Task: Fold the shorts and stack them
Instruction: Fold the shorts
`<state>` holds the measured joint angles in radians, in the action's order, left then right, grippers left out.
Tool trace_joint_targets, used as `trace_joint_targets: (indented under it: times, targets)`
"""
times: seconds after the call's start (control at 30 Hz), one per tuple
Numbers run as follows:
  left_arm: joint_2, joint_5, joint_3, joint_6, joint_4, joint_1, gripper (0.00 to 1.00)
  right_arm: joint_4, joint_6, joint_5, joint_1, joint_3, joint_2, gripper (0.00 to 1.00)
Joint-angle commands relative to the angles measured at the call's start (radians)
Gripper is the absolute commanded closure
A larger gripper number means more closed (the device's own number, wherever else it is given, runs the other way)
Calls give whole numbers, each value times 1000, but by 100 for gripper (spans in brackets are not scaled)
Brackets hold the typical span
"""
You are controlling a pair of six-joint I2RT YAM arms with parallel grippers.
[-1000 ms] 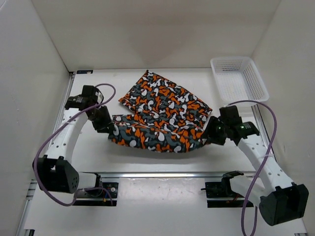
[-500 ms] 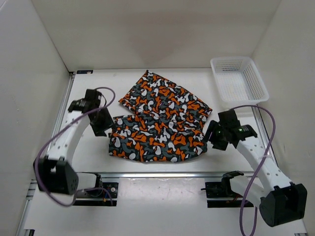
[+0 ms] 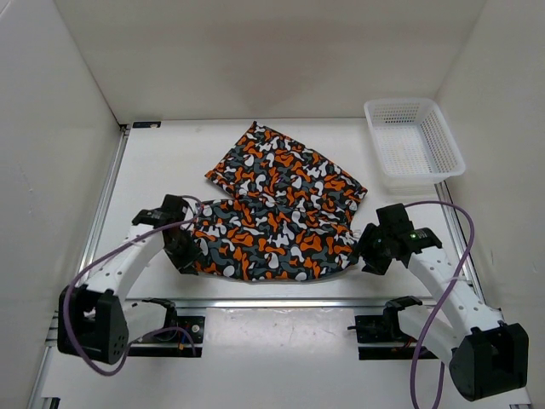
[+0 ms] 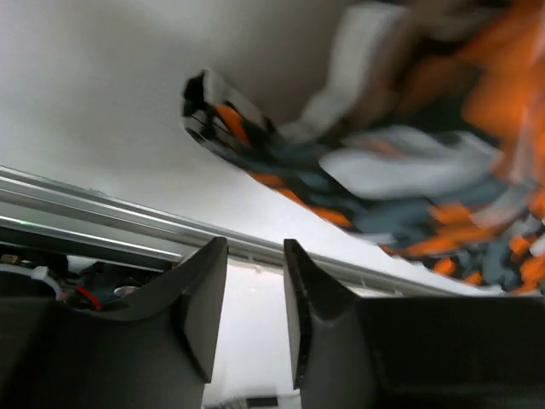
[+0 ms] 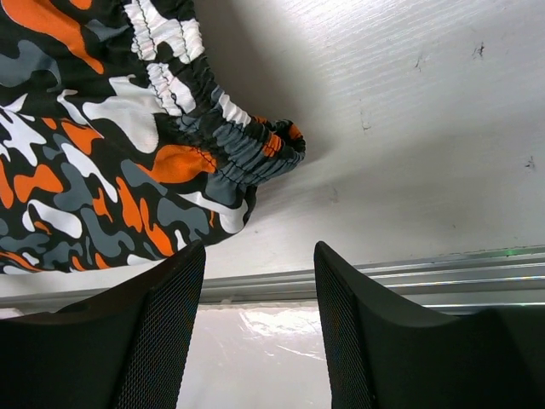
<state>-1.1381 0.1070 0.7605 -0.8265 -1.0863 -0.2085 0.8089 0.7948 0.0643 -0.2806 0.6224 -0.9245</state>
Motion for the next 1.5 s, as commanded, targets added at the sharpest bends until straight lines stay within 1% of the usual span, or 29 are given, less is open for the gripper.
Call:
trace_joint_targets:
  times: [0.0, 0.07, 0.13, 0.2, 0.23, 0.37, 0.6, 0.7, 0.8, 0.87, 0.9, 1.0, 1.03, 1.13, 1.17, 1.23, 1.27, 1.33, 1.4, 1.47]
  targets:
    - [-55, 48, -72, -57, 104, -6, 55, -14, 18, 19, 4, 11, 4, 41]
    - [-74, 14, -92, -66, 164, -6, 52, -14, 18, 19, 4, 11, 4, 41]
    - [-109, -6, -92, -79, 193, -6, 44, -14, 18, 19, 4, 11, 15, 41]
    - [-150, -6, -92, -79, 218, -6, 44, -5, 18, 9, 4, 11, 24, 41]
    - [-161, -6, -92, -79, 232, -6, 43, -5, 18, 9, 4, 11, 24, 41]
    - [-195, -91, -92, -99, 252, -6, 43, 6, 18, 0, 4, 11, 45, 41]
    - [-238, -139, -72, -120, 284, -18, 44, 6, 18, 0, 4, 11, 46, 40]
    - [-238, -159, -49, -132, 293, -32, 47, 6, 9, 0, 4, 2, 46, 40]
    - [-275, -170, -11, -123, 293, -32, 54, 6, 9, 9, 4, 2, 55, 40]
    - [-313, -170, 17, -112, 293, -32, 62, 6, 9, 9, 4, 2, 55, 40]
    - [-327, -170, 26, -112, 293, -41, 70, 6, 9, 9, 4, 2, 55, 40]
    - [-393, -170, 62, -83, 293, -42, 86, 6, 9, 9, 4, 2, 64, 40]
    - [-403, -170, 71, -83, 293, -42, 90, 6, 9, 9, 4, 2, 73, 40]
    - [-404, -155, 71, -63, 293, -42, 90, 15, 9, 9, 4, -7, 82, 40]
    - [-393, -145, 71, -63, 293, -42, 90, 15, 21, 18, 4, -16, 82, 39]
    - [-344, -124, 71, -54, 293, -42, 90, -16, 35, 54, 15, -36, 82, 37]
    - [-319, -103, 80, -54, 293, -42, 90, -37, 64, 121, 15, -50, 82, 37]
    - [-237, -102, 92, -54, 267, -51, 90, -107, 95, 181, 15, -104, 82, 37]
    - [-160, -102, 103, -54, 221, -62, 90, -143, 119, 209, 15, -134, 82, 37]
    - [-121, -102, 118, -54, 178, -62, 90, -171, 132, 209, 15, -148, 93, 37]
